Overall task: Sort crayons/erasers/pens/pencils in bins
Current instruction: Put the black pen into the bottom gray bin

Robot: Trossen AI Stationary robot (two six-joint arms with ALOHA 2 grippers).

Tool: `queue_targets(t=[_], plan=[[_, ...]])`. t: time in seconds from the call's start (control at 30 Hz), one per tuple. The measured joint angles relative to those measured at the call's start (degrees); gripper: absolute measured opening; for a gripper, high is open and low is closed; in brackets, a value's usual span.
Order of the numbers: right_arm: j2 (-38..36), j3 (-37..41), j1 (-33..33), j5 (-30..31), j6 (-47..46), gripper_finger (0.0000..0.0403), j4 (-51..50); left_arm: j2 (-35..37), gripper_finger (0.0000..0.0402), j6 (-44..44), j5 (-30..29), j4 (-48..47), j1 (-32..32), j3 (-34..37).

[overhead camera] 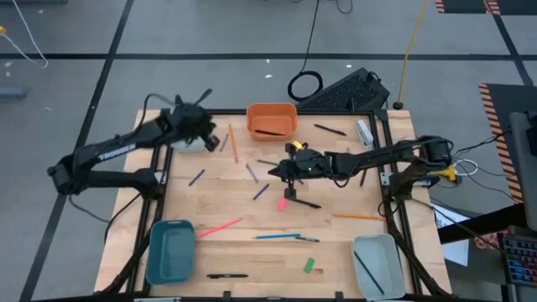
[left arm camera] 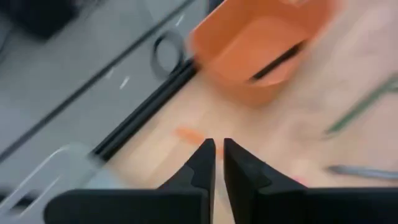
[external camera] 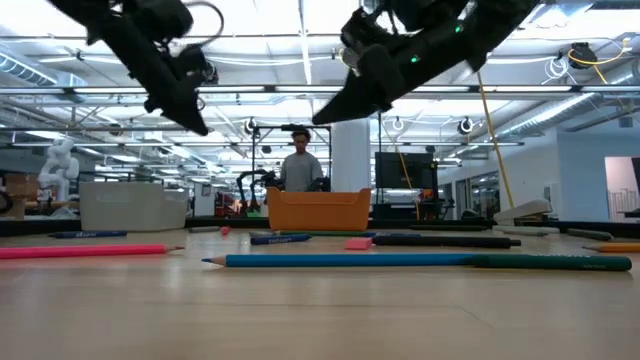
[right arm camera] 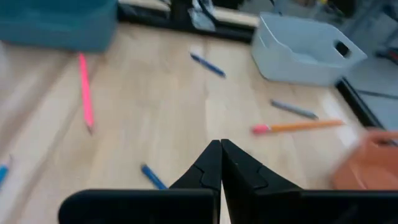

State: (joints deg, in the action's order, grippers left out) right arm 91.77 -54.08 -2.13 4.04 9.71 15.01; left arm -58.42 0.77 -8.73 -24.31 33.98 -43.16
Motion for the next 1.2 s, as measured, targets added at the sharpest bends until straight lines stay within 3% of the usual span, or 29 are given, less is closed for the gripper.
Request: queue_targets(t=[0.1,0.23,0.5,0.83,1.0,1.2], plan=[[-3.1,0.0,2.1,6.2,-0.2,0.0,-7.5,4.8,0.0009,-1.0,1.1,10.5,-5.8,6.6],[-7.7,0.0,5.3,9.5,-5.8,0.0,-18.8,9.0,0.0007,-1.4,1.9,25.4,-12.3,15.8],[-15.0,2.1,12.0,18.4,-21.4,0.0,-35.7,10.0,0.0019,-0.8,3.8,50.0,-19.9,29.6],[-19.4,19.1,16.1,18.0,-34.8,0.0,-26.4,10.0,0.0012,-1.8,3.9,58.7,-23.4,36.0],[-16.7,19.6,16.0,14.8,-34.5,0.0027,-22.8,9.7,0.0024,-2.5,3.8,59.2,-24.4,36.0],[-10.3,16.0,17.0,9.0,-33.0,0.0097,-24.1,8.9,0.0026,-2.2,3.7,58.6,-25.4,36.0]])
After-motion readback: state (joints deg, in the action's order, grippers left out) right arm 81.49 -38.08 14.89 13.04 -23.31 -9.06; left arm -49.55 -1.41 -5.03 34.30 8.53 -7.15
